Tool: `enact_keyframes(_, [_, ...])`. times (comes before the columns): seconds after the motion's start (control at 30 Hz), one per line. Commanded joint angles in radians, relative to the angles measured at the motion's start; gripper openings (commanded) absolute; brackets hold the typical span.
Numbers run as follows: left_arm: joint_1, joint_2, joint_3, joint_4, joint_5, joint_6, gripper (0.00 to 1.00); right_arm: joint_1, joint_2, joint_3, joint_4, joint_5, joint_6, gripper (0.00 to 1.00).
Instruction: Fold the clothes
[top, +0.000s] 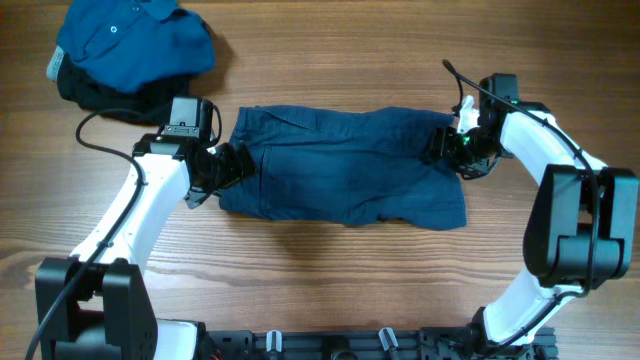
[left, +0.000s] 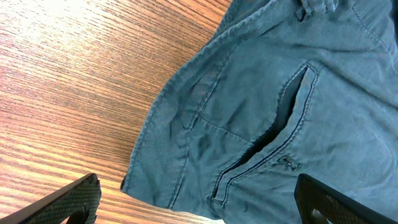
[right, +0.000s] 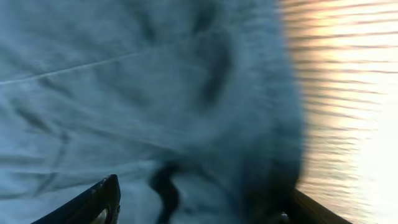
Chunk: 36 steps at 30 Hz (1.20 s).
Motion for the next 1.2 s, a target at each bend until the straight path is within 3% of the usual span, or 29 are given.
enact_keyframes(0.0, [0.005, 0.006, 0.009, 0.003, -0.012, 0.012, 1.0, 0.035, 0.119, -0.066, -0.01, -0.086, -0.033, 0.56])
enact_keyframes(0.1, [0.005, 0.006, 0.009, 0.003, -0.012, 0.012, 1.0, 0.036, 0.119, -0.066, -0.027, -0.1, -0.033, 0.36])
enact_keyframes(0.17, [0.005, 0.006, 0.009, 0.003, -0.012, 0.012, 1.0, 0.036, 0.119, -0.066, -0.031, -0.099, -0.033, 0.3])
enact_keyframes(0.3, [0.005, 0.006, 0.009, 0.003, -0.012, 0.012, 1.0, 0.035, 0.118, -0.066, -0.03, -0.094, -0.002, 0.06])
enact_keyframes(0.37, [0.005, 0.006, 0.008, 0.002, -0.012, 0.012, 1.0, 0.034, 0.118, -0.066, -0.027, -0.087, 0.022, 0.04])
enact_keyframes(0.67, [0.005, 0.006, 0.006, -0.004, -0.012, 0.012, 1.0, -0.002, 0.089, -0.017, -0.104, 0.102, 0.099, 0.04])
enact_keyframes(1.03, [0.005, 0.006, 0.006, 0.006, -0.008, 0.011, 1.0, -0.066, 0.0, 0.011, -0.166, 0.108, 0.061, 0.04])
enact_keyframes(1.07, [0.005, 0.006, 0.006, 0.009, 0.0, 0.012, 1.0, -0.066, 0.0, 0.011, -0.167, 0.108, 0.061, 0.07])
enact_keyframes(1.1, [0.005, 0.006, 0.006, 0.011, 0.011, 0.012, 1.0, -0.066, 0.0, 0.011, -0.167, 0.108, 0.061, 0.21])
enact_keyframes(1.13, [0.005, 0.006, 0.006, 0.014, 0.023, 0.012, 1.0, -0.066, 0.0, 0.011, -0.167, 0.108, 0.061, 0.42])
enact_keyframes(1.17, [0.005, 0.006, 0.006, 0.016, 0.029, 0.012, 1.0, -0.066, 0.0, 0.011, -0.167, 0.108, 0.061, 0.53])
